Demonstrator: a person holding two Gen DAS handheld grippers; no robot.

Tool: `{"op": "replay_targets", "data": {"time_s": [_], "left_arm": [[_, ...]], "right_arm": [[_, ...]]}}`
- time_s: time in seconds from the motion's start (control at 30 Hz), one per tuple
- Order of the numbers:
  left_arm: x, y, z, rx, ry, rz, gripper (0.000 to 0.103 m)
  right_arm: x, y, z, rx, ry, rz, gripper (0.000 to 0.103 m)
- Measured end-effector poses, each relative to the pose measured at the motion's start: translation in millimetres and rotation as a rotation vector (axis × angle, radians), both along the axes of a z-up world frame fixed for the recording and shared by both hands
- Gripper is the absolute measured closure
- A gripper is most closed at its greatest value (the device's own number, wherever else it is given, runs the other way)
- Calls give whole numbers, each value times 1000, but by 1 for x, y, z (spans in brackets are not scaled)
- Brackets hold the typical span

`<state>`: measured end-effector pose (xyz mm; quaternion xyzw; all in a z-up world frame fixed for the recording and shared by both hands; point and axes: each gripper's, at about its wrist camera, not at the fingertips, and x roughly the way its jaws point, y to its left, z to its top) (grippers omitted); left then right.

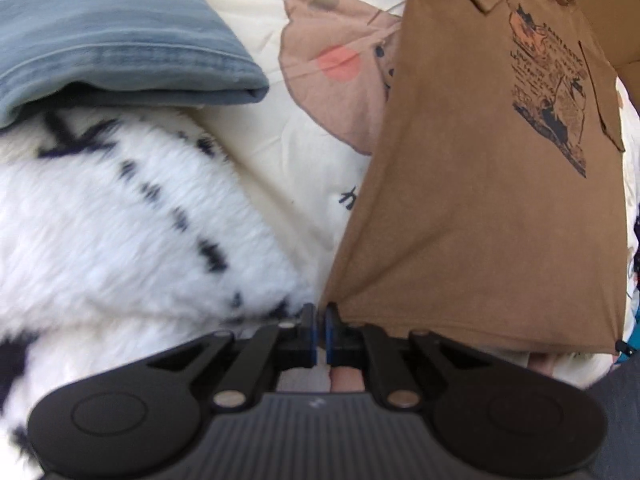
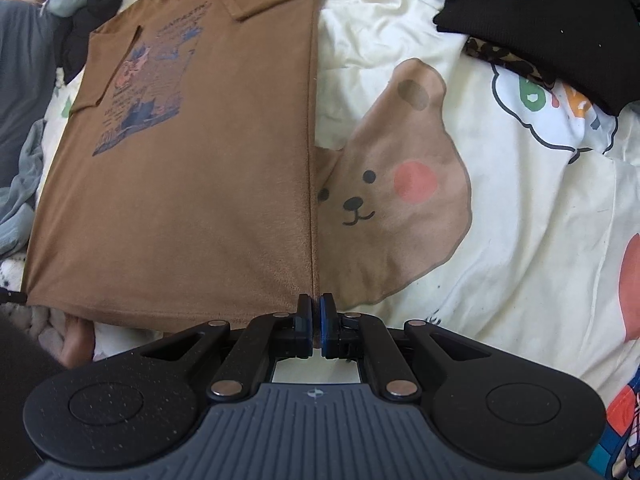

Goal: Fold clothes

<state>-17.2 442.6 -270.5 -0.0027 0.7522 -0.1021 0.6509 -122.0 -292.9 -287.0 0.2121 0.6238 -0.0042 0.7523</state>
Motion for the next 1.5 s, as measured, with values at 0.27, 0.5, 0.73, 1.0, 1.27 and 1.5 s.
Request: {"op": "replay_targets", "data": {"time_s": [0.27,0.5,0.73,1.0,1.27,1.5], "left_arm": [[-17,-1,17,5,-10,-28,99],[-30,14,27,-5,1,-10,99],[-27,13,33,-33,-30,10,100],[-5,7,47,-63,-88,28,100],[22,-6,62,-113,-167,61,100],[49,-23,57,-147,-240,99,100]], "right_arm": [[-15,6,9,10,-11,-17,102],[-38,12,11,21,3,-33,102],[-47,7,15,32,-30,-94,102],[-34,5,24,39,-70,-119,102],[-5,-3,38,35,-135,-128,102],[28,-12,46,29,-189,-140,102]]}}
